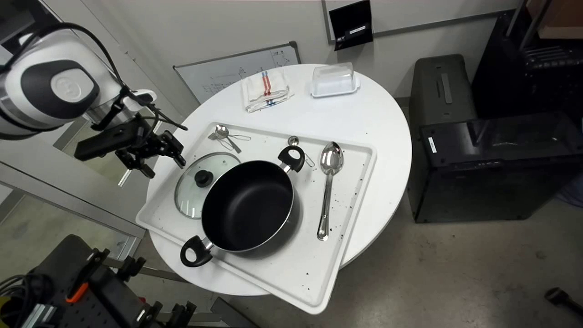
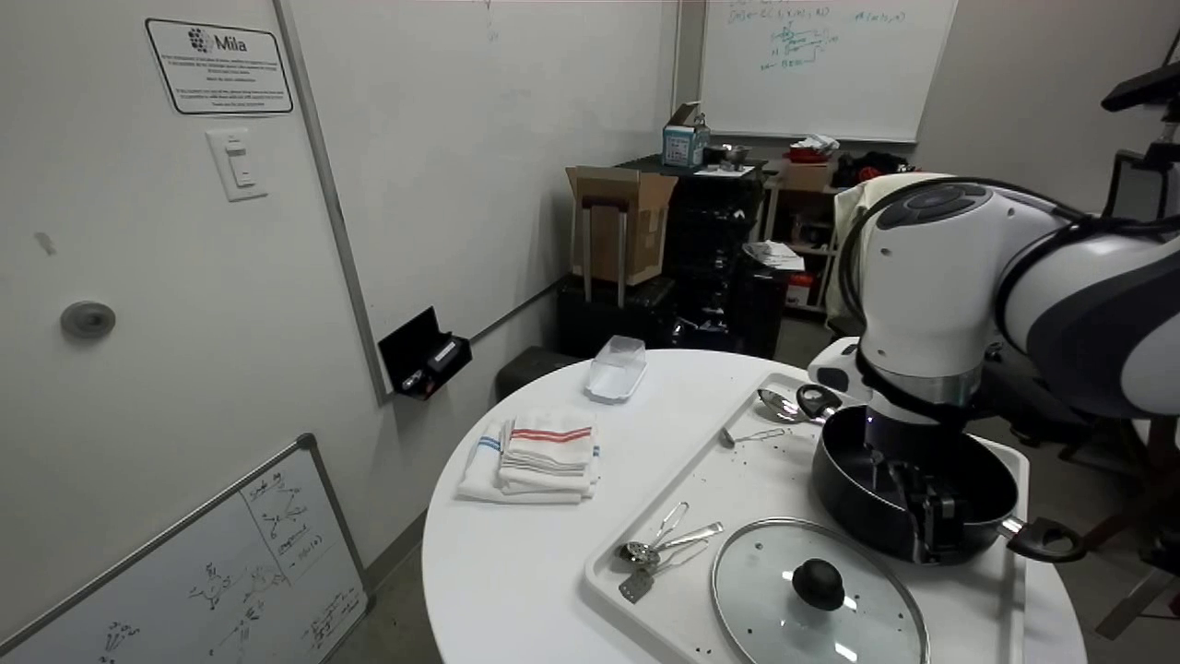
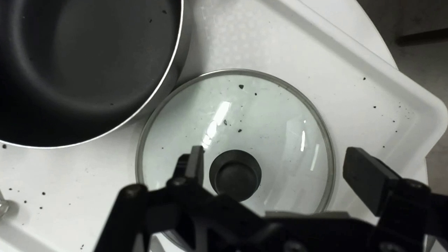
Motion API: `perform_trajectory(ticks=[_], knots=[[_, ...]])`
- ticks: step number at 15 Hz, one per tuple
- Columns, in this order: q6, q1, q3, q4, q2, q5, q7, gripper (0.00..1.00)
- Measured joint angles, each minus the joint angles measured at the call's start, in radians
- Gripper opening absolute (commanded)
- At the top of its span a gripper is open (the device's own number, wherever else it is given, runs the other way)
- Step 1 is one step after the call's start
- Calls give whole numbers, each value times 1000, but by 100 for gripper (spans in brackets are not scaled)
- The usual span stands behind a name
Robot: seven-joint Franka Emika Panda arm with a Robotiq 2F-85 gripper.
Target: Place the lid on the pot
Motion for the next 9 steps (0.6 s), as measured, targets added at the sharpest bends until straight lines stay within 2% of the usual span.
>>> perform_trajectory(ticks=[9], knots=[[54,73,-77,123,191,-81,0,100]])
